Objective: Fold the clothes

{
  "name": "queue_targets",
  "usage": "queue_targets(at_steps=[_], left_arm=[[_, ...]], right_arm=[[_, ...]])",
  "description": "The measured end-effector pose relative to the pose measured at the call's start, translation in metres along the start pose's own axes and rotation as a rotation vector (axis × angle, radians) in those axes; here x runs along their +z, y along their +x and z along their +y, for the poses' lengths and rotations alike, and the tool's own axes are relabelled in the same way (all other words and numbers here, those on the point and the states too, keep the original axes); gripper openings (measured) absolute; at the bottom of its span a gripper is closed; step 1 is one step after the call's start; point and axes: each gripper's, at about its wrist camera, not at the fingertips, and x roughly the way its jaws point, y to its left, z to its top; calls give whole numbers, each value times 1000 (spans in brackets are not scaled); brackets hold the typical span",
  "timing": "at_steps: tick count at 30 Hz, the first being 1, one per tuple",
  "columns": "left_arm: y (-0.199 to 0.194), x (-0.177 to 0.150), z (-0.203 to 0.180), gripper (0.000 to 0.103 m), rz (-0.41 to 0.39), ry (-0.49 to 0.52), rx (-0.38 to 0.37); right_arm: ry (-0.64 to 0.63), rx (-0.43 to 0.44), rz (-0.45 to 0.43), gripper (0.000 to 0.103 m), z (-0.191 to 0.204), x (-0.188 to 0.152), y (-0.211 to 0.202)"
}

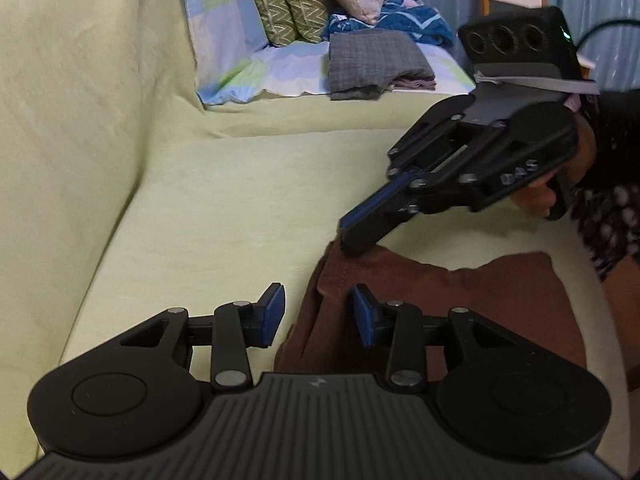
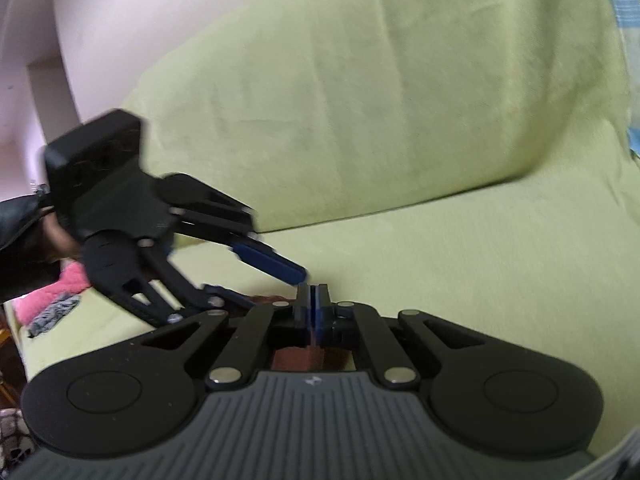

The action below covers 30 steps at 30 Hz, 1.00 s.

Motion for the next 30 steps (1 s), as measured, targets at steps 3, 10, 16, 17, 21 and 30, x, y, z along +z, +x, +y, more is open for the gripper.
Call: queue_targets(at_steps=[3, 10, 16, 17, 21, 30], left_arm=[[-1, 1, 3, 44, -23, 9, -58], [-11, -1, -11, 7, -32, 70, -102], [-47, -7, -31, 6, -52, 98, -23], [-53, -9, -35, 6, -53, 104, -13], [-58, -14, -41, 6, -35, 115, 0], [-24, -8, -38, 10, 5, 112, 46]], right_arm=[[-34, 48, -7, 1, 4, 1, -5], [-47, 93, -21, 1, 5, 3, -9], [93, -11, -83, 5, -23, 8, -11], [128, -55, -64, 5, -30, 7, -9], [173, -124, 33, 5, -40, -1, 6], [229, -82, 222, 5, -43, -17, 44]])
